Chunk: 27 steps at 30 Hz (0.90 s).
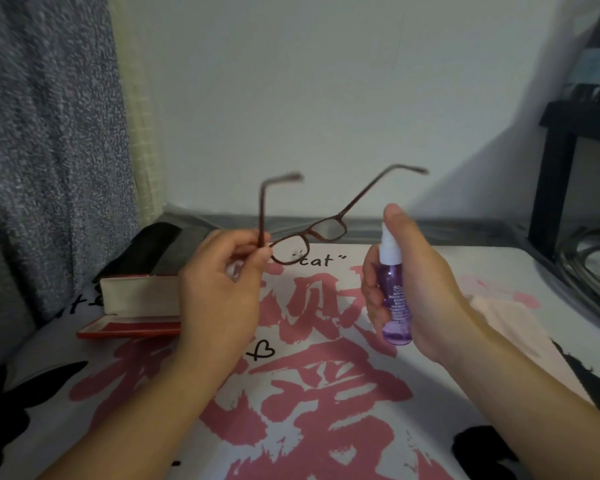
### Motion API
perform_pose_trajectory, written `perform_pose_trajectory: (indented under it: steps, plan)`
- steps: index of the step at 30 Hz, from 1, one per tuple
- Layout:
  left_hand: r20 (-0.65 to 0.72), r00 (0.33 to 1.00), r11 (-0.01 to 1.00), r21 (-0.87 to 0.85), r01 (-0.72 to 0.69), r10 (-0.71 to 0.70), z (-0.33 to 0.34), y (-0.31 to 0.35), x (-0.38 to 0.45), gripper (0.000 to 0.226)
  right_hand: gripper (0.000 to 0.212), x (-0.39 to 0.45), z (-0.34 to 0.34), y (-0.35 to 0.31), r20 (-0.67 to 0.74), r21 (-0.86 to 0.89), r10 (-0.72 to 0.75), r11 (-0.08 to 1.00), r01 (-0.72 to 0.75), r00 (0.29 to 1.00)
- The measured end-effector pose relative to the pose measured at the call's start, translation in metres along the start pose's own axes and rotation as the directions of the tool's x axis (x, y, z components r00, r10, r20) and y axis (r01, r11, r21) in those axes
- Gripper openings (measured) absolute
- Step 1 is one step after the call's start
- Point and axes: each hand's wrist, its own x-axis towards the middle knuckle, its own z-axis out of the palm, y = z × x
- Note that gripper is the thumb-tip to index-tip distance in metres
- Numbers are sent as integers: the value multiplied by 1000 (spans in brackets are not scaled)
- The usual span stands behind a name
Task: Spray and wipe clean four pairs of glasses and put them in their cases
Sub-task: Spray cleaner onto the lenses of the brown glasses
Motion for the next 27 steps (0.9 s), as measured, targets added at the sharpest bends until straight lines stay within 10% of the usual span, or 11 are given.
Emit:
perform_pose_trajectory:
  steps: [4, 9, 27]
  plan:
    - [188, 852, 749, -411, 520, -489, -2, -3, 15, 14, 83, -7, 14, 9, 86, -206, -161, 963, 175, 983]
    - [545, 594, 141, -655, 742, -592, -17, -2, 25, 15, 87, -15, 38, 22, 176, -431, -389, 796, 426, 904]
    - [586, 515, 97, -597, 796, -625, -15, 2, 21, 21, 94, -8, 29, 17, 51, -387, -425, 826, 410, 904]
